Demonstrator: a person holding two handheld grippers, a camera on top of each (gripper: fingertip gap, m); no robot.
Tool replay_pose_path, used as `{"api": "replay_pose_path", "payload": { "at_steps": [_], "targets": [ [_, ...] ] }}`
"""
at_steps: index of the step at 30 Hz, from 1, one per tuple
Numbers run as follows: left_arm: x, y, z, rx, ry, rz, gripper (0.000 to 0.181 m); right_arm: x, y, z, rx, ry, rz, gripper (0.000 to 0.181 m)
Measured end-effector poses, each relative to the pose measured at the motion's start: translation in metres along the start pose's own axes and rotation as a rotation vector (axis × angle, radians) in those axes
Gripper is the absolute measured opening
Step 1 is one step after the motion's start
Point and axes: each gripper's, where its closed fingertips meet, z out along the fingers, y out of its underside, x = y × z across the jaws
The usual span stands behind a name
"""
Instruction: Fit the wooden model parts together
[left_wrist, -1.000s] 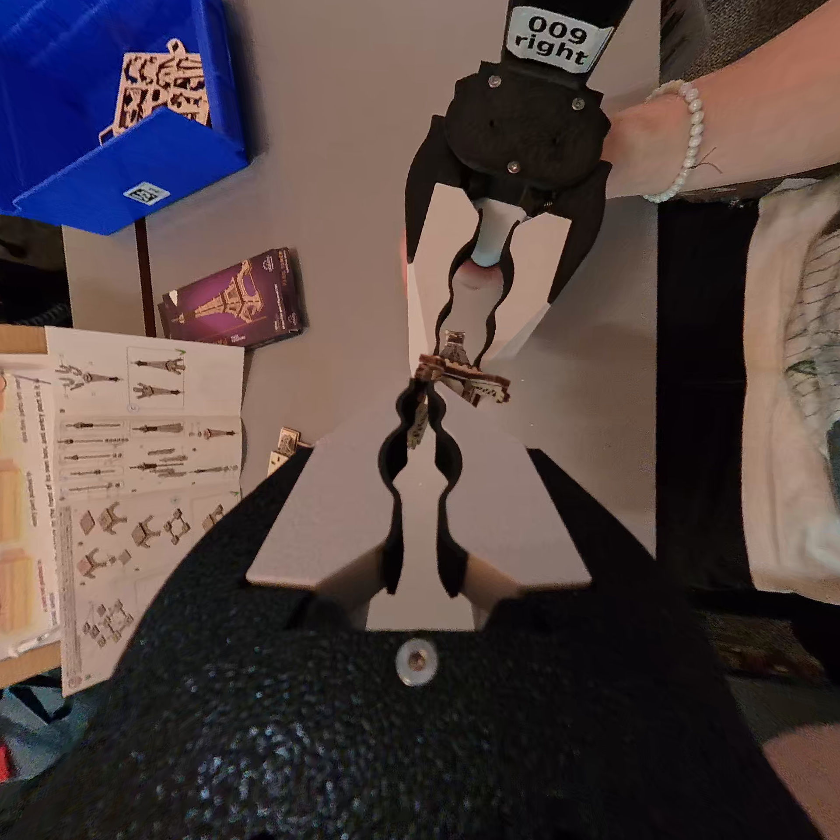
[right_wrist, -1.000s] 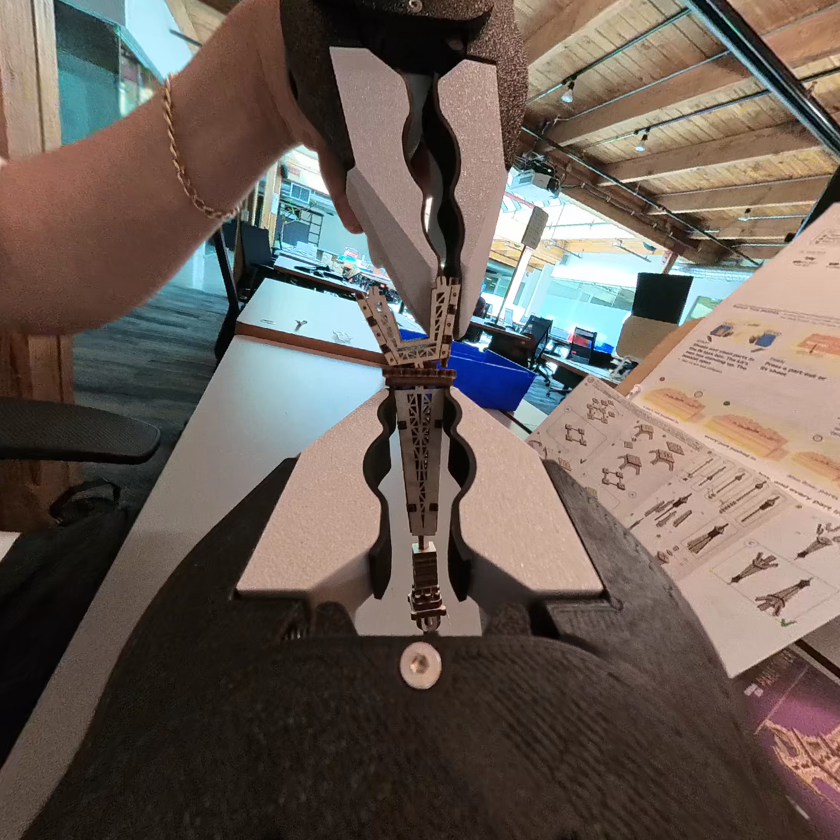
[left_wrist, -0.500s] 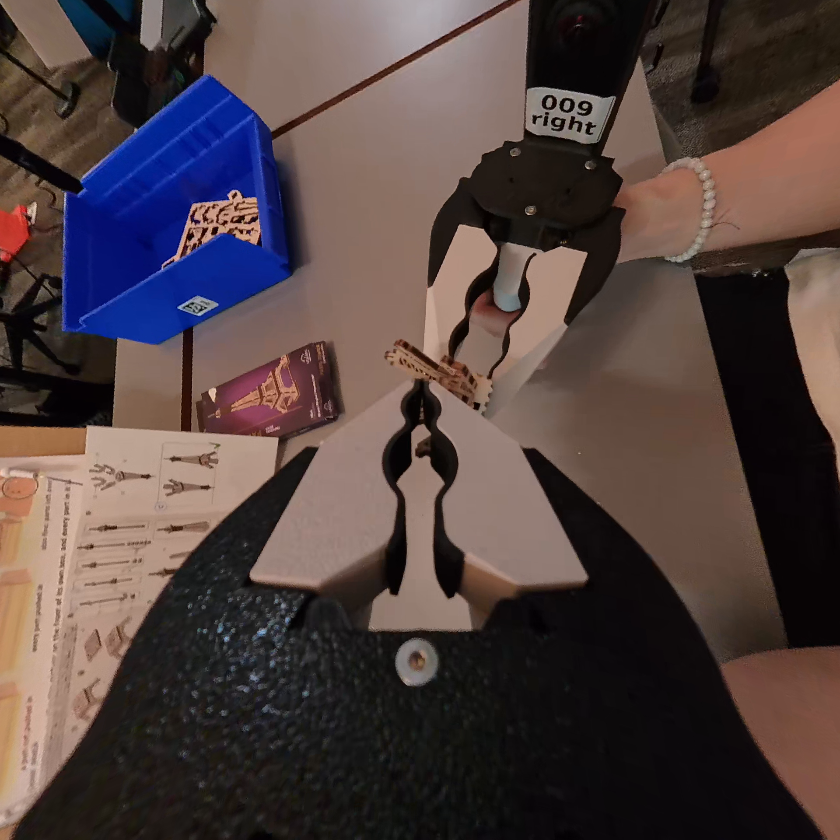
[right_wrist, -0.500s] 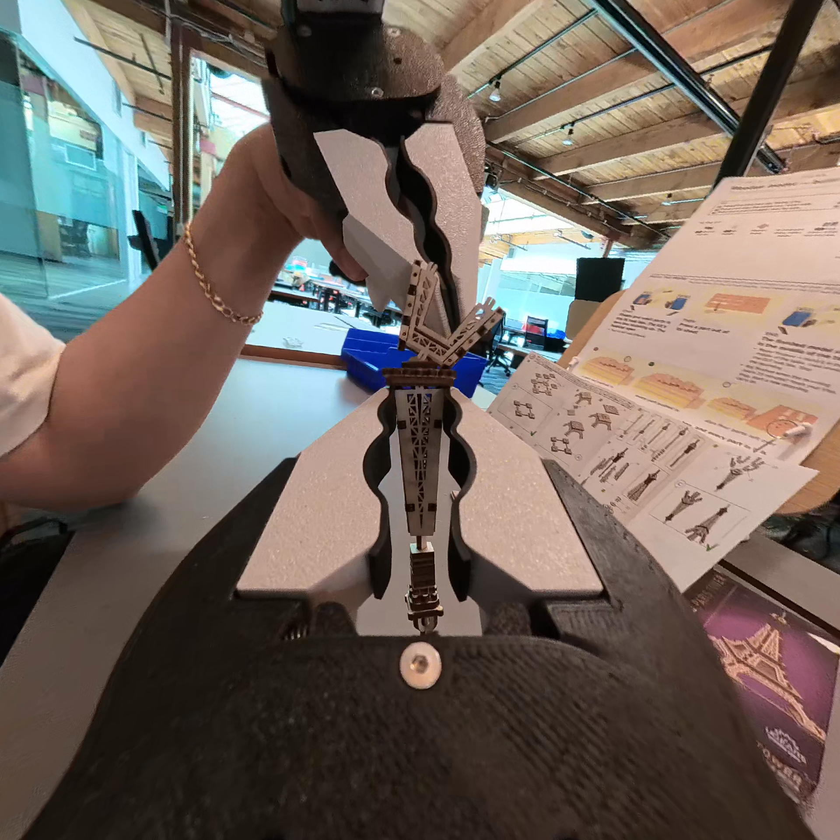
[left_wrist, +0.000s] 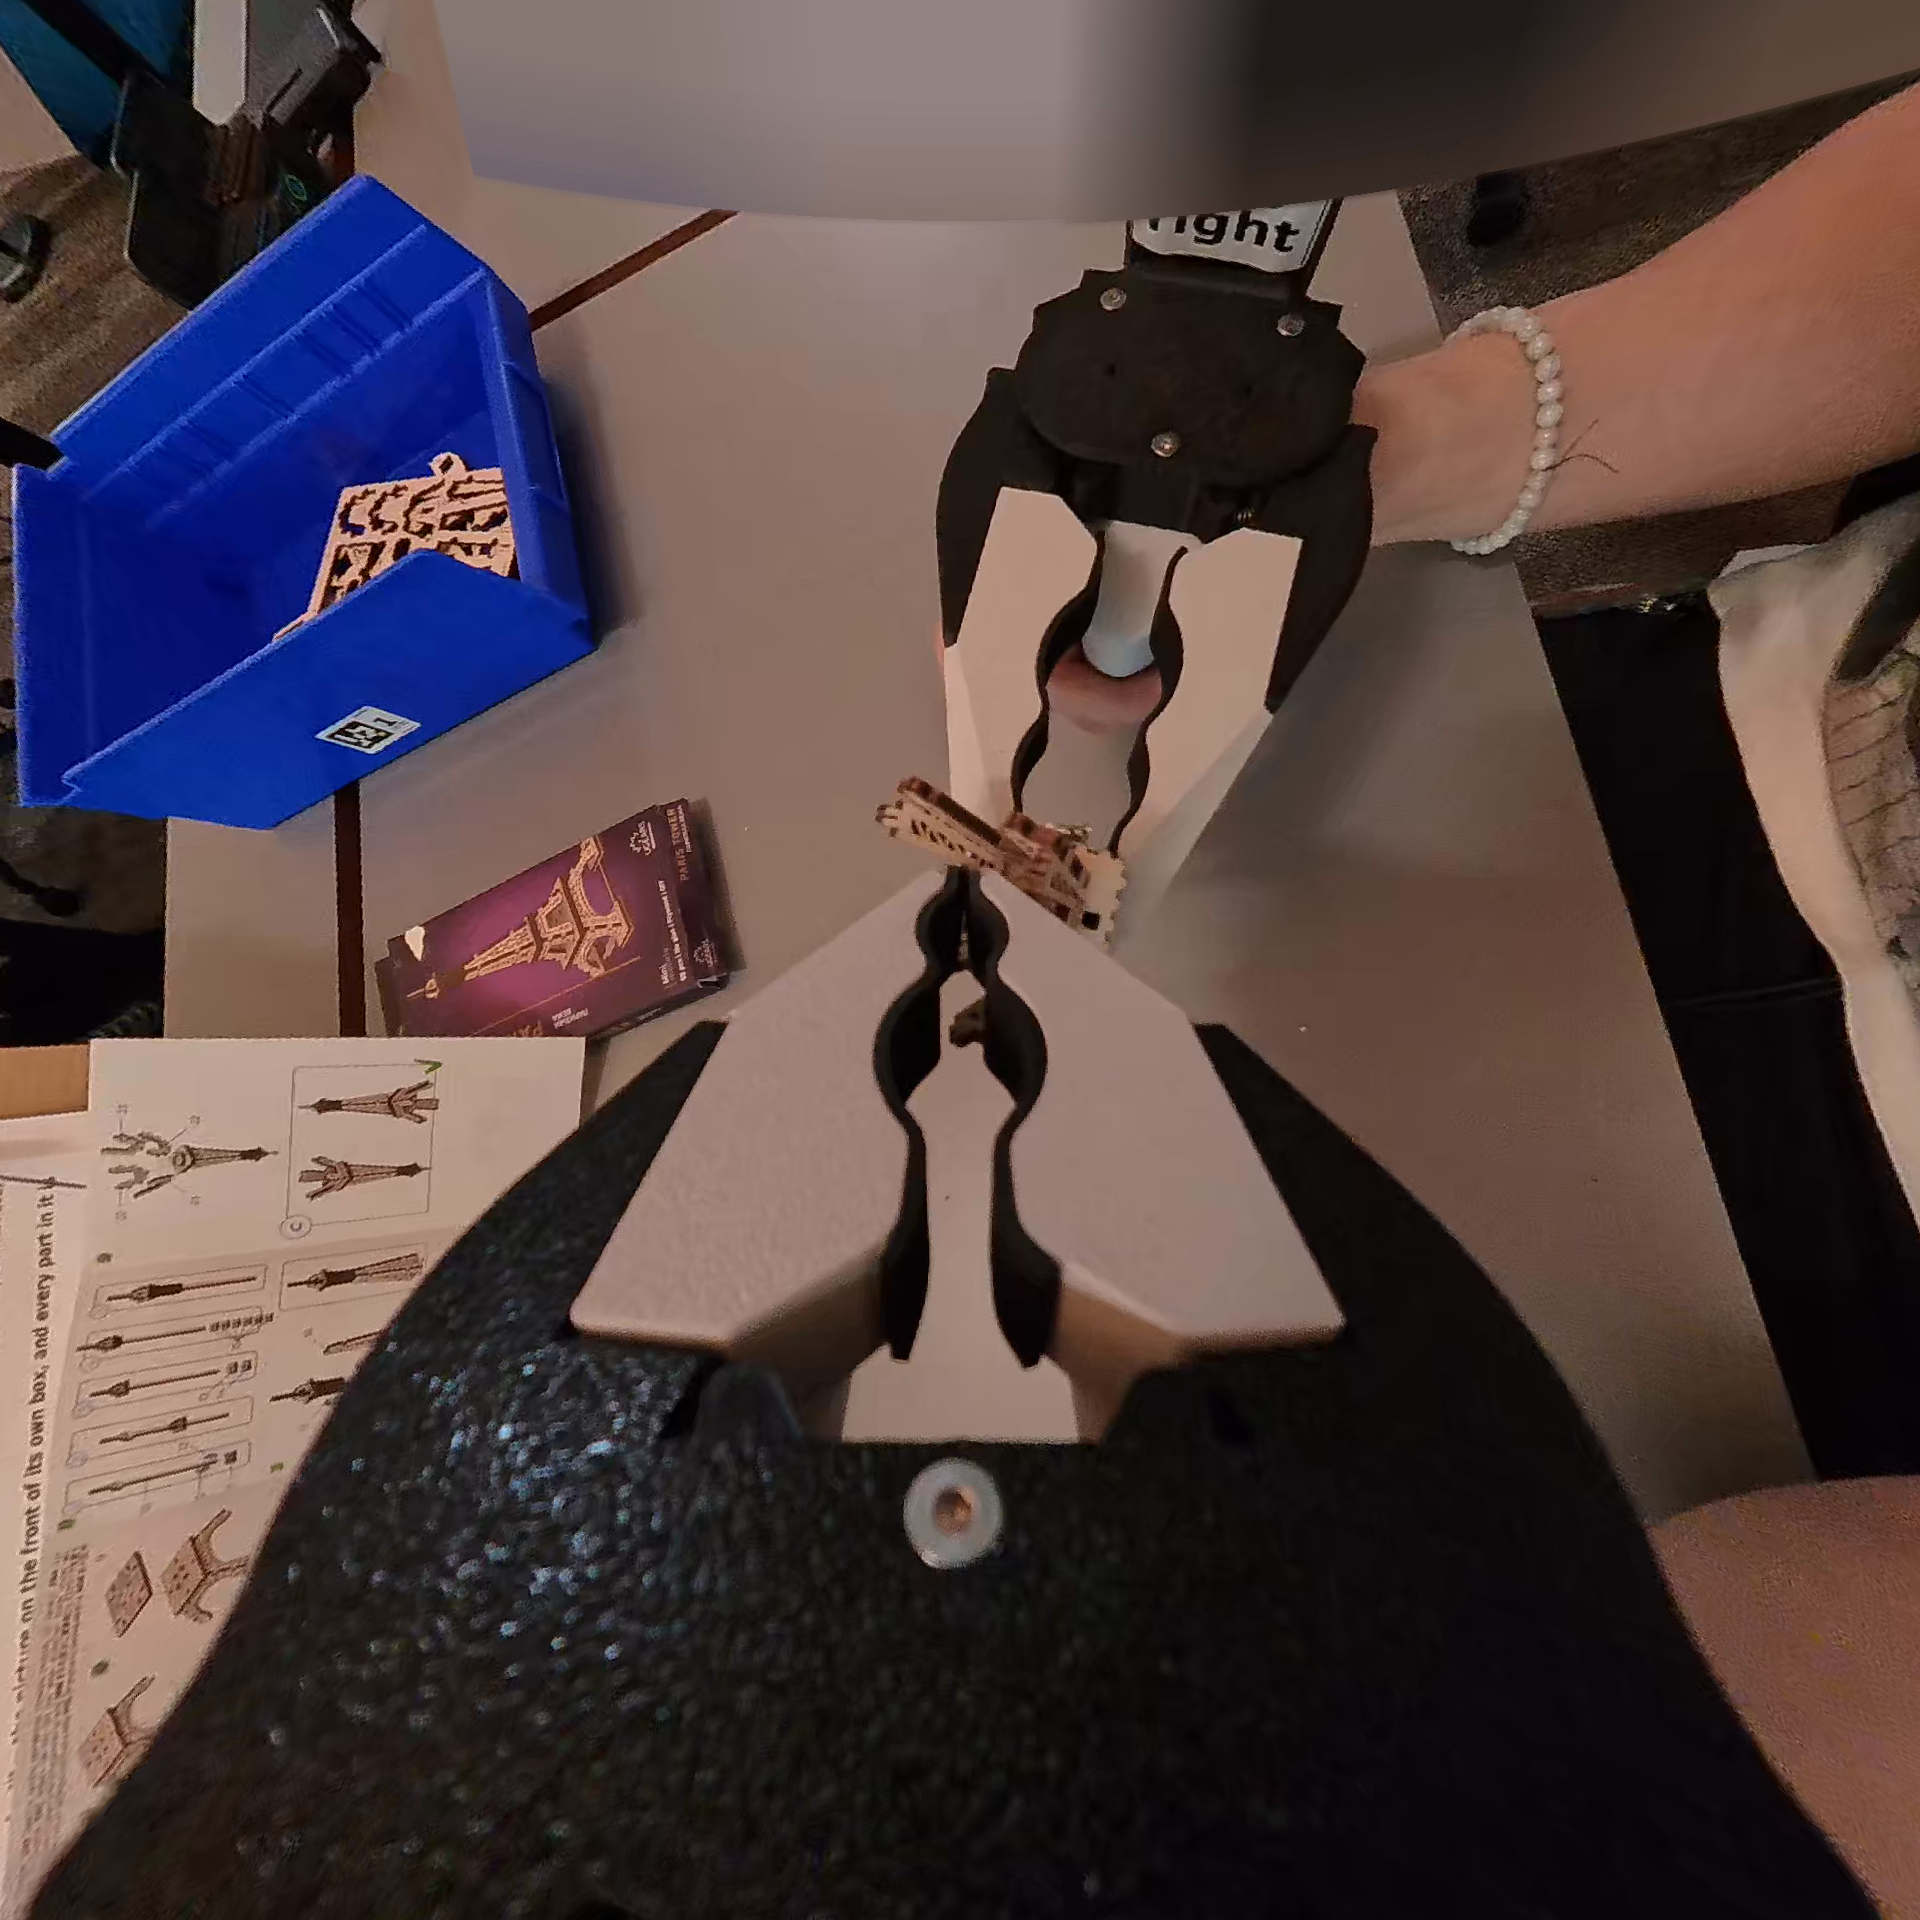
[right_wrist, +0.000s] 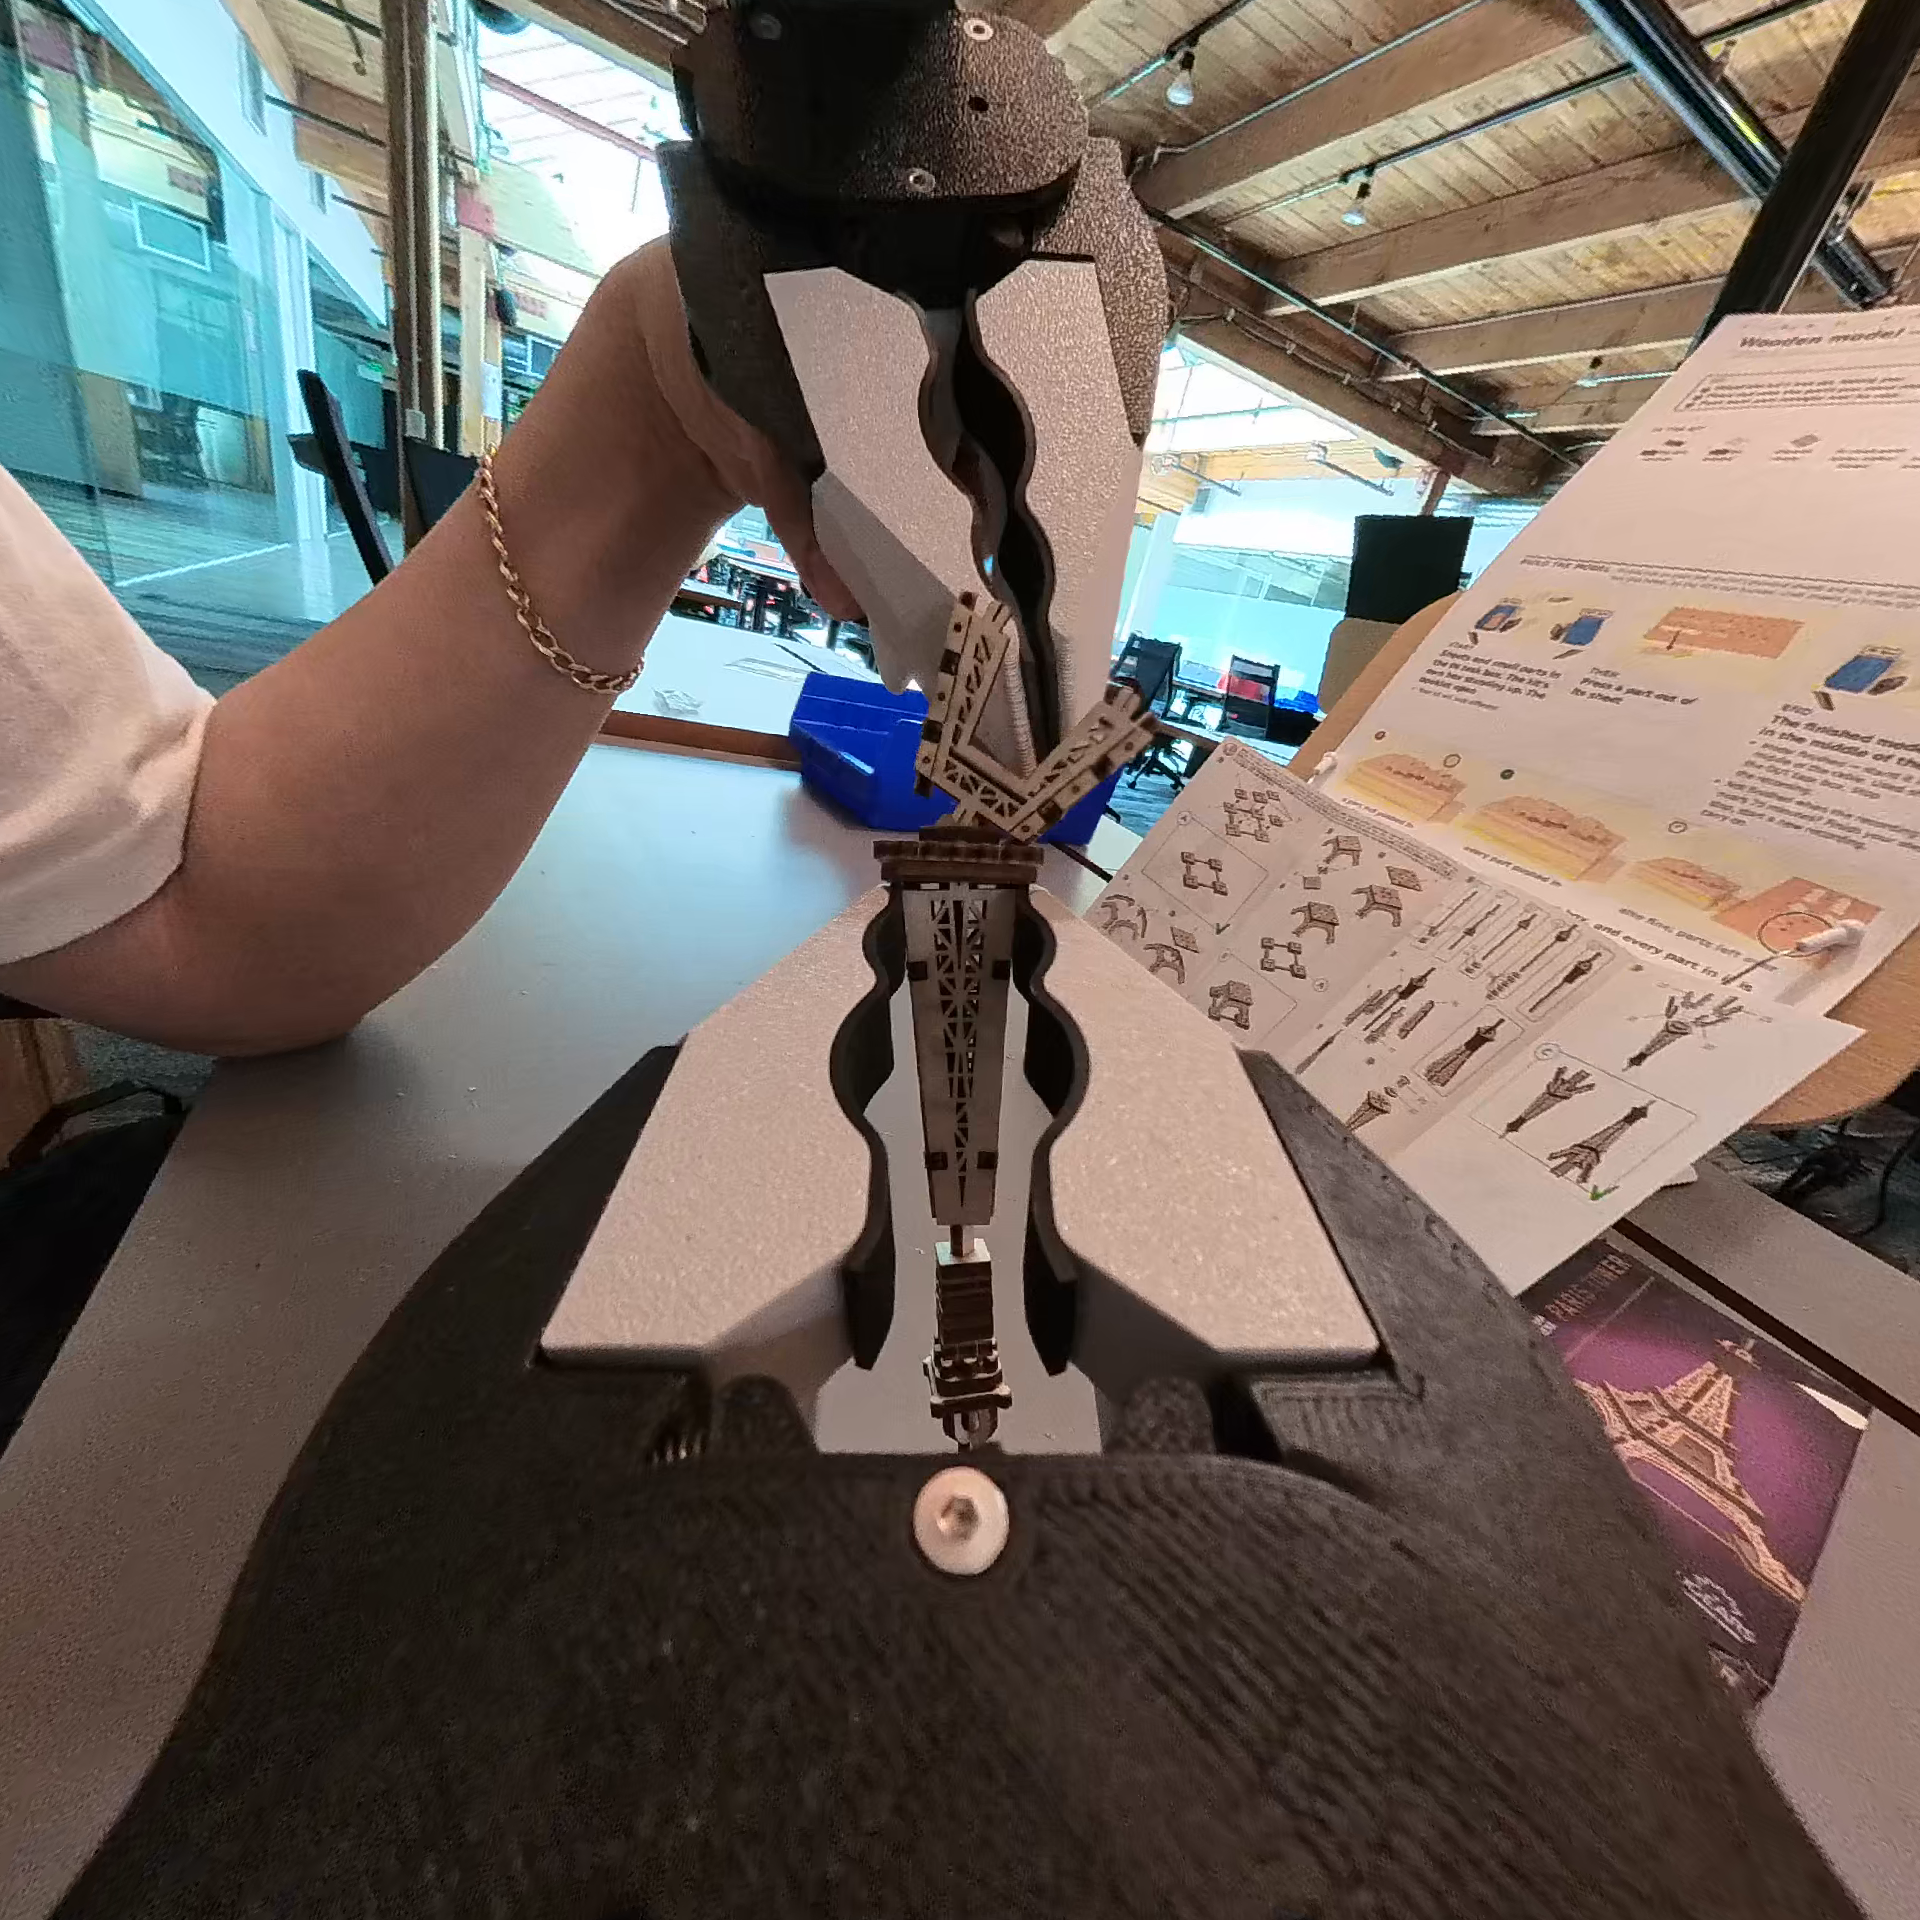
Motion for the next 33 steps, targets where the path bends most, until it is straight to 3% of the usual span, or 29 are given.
{"api": "replay_pose_path", "payload": {
  "at_steps": [33],
  "targets": [
    [0.0051, 0.004, 0.0021, -0.004, 0.014, -0.005, 0.0, -0.0037, 0.0038, 0.0018, 0.0, -0.011, -0.015, 0.018]
  ]
}}
